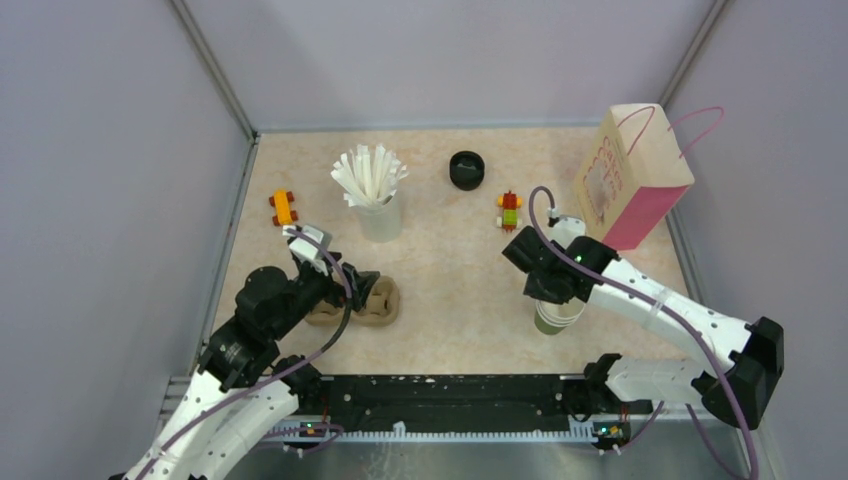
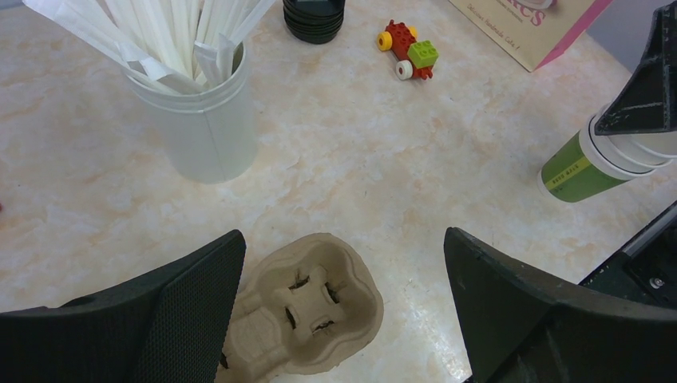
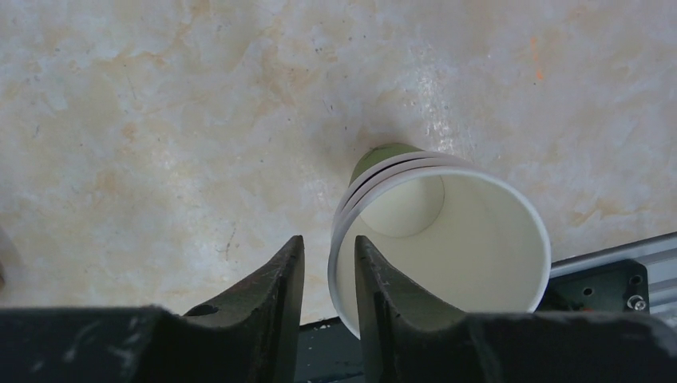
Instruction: Pack the takeout coffee
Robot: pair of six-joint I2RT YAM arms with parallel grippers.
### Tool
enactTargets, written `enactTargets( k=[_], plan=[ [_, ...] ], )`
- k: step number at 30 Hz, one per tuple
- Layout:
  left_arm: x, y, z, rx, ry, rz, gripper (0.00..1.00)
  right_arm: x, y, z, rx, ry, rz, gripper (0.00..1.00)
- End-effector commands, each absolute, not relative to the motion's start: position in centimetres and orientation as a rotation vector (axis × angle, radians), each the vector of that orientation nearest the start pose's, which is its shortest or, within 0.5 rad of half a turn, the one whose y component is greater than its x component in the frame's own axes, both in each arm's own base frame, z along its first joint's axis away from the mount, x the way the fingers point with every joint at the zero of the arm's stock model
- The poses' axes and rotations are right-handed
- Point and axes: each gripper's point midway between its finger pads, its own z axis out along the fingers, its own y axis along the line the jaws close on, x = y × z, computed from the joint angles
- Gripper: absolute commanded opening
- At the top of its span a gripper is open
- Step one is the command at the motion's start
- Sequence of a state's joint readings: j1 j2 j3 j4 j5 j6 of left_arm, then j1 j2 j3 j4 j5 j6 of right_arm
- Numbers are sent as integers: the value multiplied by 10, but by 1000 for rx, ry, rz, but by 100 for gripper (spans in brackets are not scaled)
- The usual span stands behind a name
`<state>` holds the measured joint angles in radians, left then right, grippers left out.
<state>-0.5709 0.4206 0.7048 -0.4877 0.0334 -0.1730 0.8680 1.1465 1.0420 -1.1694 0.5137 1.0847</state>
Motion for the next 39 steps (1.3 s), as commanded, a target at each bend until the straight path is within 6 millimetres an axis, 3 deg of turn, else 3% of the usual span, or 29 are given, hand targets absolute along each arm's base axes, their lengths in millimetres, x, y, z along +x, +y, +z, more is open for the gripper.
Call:
enactTargets(
  k=[1,13,22,28,33,36,39],
  plan=[
    [189,-140,265,390,1718,-587,99,187,123,159,375,2472,-87,28],
    [187,-143,266,400,1710,-604,99,189,79,157,402,2356,-260,11],
    [187,-144,263,407,1722,-609,99,200,49,161,423,2283,-363,8],
    [187,-145,262,409,1723,-612,99,200,55,163,362,2323,-354,10],
    [188,-146,261,412,1734,-610,99,199,63,161,297,2361,-307,21],
    [187,-143,263,400,1723,-603,99,199,66,166,299,2349,-253,19],
    [187,-143,264,398,1717,-607,99,199,68,170,308,2336,-213,11]
  ],
)
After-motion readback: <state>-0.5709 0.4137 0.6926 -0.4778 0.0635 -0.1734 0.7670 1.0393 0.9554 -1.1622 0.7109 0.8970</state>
